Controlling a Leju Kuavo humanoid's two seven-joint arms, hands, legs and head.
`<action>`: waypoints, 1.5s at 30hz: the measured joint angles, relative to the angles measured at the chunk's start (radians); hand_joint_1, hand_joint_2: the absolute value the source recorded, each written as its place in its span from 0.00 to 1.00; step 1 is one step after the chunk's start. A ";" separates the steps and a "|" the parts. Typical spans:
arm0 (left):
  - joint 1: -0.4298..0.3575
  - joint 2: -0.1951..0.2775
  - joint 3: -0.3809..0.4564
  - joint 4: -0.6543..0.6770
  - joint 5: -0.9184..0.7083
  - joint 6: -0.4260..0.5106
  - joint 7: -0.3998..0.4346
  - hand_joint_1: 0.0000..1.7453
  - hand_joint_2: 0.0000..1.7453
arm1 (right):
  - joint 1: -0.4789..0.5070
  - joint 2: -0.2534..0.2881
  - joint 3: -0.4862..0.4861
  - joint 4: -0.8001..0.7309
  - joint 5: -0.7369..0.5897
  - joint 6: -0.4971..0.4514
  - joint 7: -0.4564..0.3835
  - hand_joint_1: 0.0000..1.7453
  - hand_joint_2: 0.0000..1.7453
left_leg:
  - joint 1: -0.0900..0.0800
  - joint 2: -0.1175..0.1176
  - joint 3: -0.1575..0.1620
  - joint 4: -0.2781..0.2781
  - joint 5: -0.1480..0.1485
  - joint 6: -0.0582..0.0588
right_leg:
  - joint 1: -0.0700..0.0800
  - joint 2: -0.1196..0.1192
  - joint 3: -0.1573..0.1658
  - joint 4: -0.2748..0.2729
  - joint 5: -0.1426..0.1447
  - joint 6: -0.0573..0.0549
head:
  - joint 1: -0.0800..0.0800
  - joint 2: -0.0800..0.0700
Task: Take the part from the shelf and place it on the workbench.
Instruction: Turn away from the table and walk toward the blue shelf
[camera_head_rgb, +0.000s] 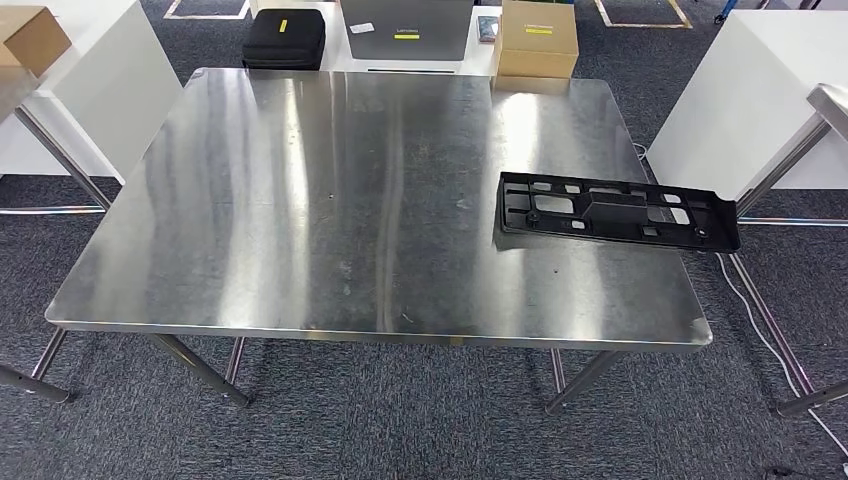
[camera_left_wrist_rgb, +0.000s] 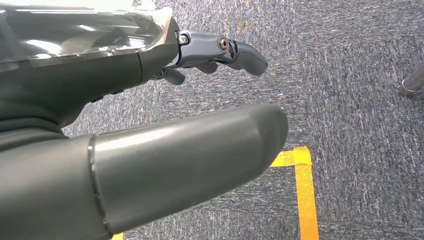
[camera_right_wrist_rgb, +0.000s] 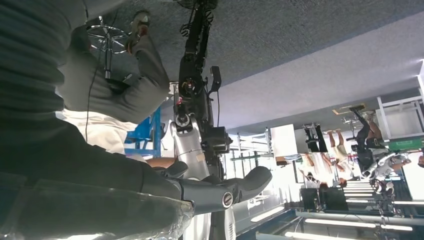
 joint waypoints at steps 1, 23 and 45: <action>0.000 0.000 0.000 0.000 0.000 0.000 0.000 0.00 0.00 | 0.000 0.000 0.000 0.000 0.000 0.000 0.000 0.00 1.00 | 0.000 0.000 0.000 0.000 0.000 0.000 | 0.000 0.000 0.000 0.000 0.000 0.000 | 0.000 0.000; -0.002 -0.024 0.062 0.000 0.019 0.016 -0.009 0.00 0.00 | 0.006 0.008 0.085 -0.271 -0.386 0.072 -0.418 0.00 1.00 | -0.001 0.000 0.000 0.000 0.000 0.000 | -0.001 -0.001 -0.009 0.000 0.000 0.000 | 0.000 0.000; -0.012 -0.033 0.073 0.000 -0.009 0.000 0.002 0.00 0.00 | 0.213 0.014 0.245 -0.778 -0.755 0.482 -0.425 0.00 1.00 | -0.001 0.000 0.000 0.000 0.000 0.000 | 0.000 -0.001 -0.001 0.000 0.000 0.000 | 0.000 0.000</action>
